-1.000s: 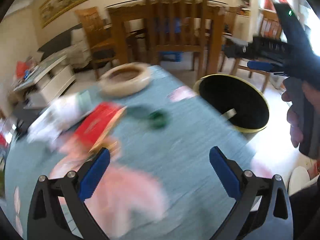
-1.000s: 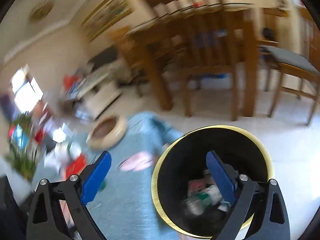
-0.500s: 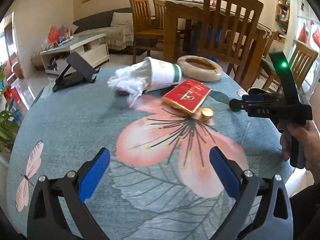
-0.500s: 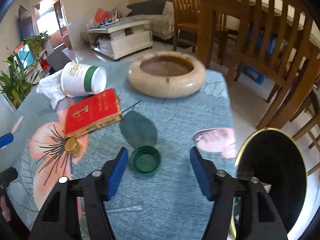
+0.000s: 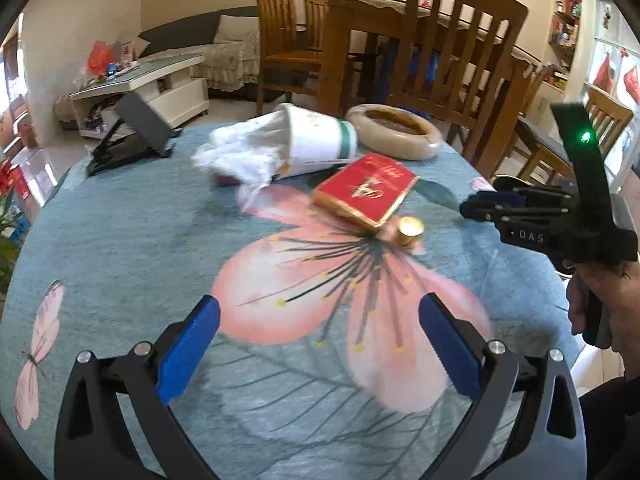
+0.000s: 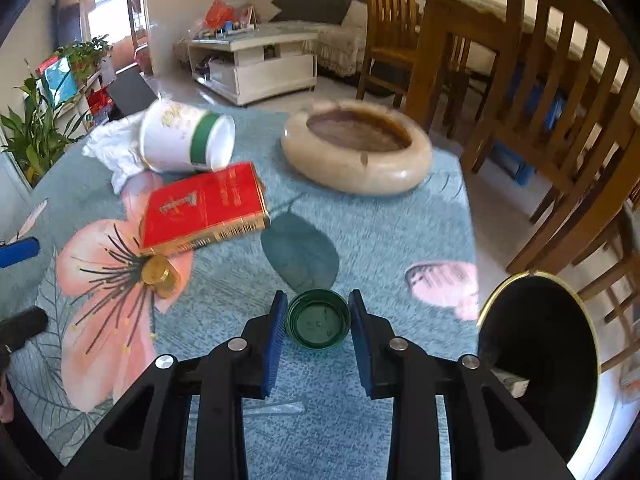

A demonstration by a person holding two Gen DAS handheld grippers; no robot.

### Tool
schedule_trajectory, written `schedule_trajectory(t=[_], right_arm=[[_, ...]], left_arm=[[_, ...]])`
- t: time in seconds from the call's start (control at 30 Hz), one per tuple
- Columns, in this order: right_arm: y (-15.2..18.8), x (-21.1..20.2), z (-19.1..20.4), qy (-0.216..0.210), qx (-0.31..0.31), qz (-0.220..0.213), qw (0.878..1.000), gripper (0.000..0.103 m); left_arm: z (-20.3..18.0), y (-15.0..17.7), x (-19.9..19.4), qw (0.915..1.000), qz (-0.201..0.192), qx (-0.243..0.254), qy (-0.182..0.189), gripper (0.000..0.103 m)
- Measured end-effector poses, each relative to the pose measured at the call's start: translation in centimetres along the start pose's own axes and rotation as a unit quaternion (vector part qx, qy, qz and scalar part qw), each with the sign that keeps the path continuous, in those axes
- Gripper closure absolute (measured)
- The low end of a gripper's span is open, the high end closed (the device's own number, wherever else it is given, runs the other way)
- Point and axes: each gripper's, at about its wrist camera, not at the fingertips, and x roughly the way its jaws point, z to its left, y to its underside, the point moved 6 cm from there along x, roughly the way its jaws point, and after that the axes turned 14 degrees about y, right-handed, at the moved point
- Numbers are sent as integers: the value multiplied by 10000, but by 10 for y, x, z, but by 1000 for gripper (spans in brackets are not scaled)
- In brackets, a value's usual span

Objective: Collect trash
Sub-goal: 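Grasp the green bottle cap on the table with the right gripper, then grasp the gold round cap with the left gripper while the right gripper holds the green cap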

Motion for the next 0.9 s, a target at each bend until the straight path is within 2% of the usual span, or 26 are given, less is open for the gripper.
schedule_trajectory(t=[0.17, 0.23, 0.3, 0.4, 0.47, 0.53, 0.67, 0.73, 0.9], right_arm=[[-2, -15, -34, -17, 506, -185, 9985, 71], [-2, -19, -42, -26, 591, -236, 9980, 71], [-2, -23, -45, -51, 639, -273, 9976, 71], [-4, -30, -50, -112, 710, -351, 9968, 71], [-6, -35, -53, -153, 774, -395, 9961, 71], [-6, -38, -56, -194, 844, -426, 9953, 71], [-6, -41, -64, -248, 977, -442, 9939, 71], [-5, -42, -67, -249, 1009, -439, 9936, 71], [-2, -40, -66, -204, 1021, -406, 9937, 71]], left_arm=[[-21, -20, 20, 9998, 0, 174, 60, 3], [-28, -25, 32, 9999, 35, 9, 101, 3], [-32, -29, 44, 9998, 47, -199, -67, 4], [-43, -32, 65, 9987, 115, -319, -393, 12], [-52, -32, 77, 9981, 209, -269, -508, 25], [-61, -32, 90, 9971, 376, -186, -640, 31], [-79, -37, 102, 9949, 460, 124, -892, 31], [-85, -36, 110, 9919, 633, 344, -1051, 31], [-86, -41, 113, 9917, 649, 336, -1062, 40]])
